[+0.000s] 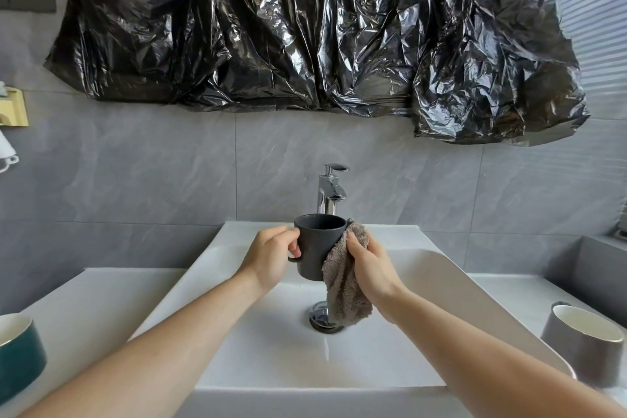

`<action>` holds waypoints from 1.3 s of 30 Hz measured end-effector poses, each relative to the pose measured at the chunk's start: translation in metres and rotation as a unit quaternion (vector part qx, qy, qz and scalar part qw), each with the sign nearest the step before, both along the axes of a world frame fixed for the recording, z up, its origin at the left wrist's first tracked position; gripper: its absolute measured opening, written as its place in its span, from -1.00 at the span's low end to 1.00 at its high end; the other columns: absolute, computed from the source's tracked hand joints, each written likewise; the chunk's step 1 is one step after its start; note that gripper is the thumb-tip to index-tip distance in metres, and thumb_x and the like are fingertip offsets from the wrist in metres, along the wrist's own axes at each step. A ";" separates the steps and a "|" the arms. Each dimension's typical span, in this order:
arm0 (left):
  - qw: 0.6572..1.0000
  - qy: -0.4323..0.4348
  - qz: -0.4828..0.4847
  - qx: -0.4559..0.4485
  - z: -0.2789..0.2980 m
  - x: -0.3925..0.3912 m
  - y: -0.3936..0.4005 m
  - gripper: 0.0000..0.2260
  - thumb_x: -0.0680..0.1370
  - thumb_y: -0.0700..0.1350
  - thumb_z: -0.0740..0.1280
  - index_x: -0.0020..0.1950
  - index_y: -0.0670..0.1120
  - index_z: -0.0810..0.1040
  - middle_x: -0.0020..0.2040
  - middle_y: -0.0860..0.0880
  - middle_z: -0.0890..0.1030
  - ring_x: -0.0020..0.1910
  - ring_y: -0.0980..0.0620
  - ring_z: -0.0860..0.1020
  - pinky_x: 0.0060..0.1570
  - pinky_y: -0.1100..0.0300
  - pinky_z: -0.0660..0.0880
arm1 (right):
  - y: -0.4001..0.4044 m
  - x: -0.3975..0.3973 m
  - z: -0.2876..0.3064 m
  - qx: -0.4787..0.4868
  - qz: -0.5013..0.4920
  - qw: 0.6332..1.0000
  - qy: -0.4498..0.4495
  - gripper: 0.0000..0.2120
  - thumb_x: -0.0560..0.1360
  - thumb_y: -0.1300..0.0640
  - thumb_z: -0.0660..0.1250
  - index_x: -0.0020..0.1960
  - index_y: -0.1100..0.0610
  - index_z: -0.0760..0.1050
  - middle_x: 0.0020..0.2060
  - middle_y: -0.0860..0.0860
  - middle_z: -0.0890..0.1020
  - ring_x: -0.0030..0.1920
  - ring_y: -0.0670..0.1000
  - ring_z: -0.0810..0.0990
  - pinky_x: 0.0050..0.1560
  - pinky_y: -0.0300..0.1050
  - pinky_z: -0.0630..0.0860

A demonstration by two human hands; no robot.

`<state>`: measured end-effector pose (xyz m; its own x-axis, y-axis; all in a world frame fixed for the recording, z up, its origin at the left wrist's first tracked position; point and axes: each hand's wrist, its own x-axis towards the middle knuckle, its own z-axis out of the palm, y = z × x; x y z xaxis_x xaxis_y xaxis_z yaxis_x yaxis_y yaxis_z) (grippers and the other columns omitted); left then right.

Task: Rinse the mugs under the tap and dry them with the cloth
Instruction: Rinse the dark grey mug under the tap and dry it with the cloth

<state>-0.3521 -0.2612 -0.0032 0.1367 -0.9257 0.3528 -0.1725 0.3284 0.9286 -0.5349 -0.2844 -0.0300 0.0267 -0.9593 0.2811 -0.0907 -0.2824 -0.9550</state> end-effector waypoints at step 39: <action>0.914 -0.366 0.019 -0.175 -0.020 -0.007 0.071 -0.74 0.68 -0.15 0.26 -0.21 -0.10 0.39 -0.22 0.09 0.46 0.00 0.12 0.41 -0.01 0.23 0.36 | 0.078 0.009 0.030 0.052 -0.041 0.980 0.188 -0.71 0.61 -0.02 0.33 -0.22 0.08 0.58 -0.28 -0.01 0.64 -0.15 0.06 0.62 0.01 -0.02 0.59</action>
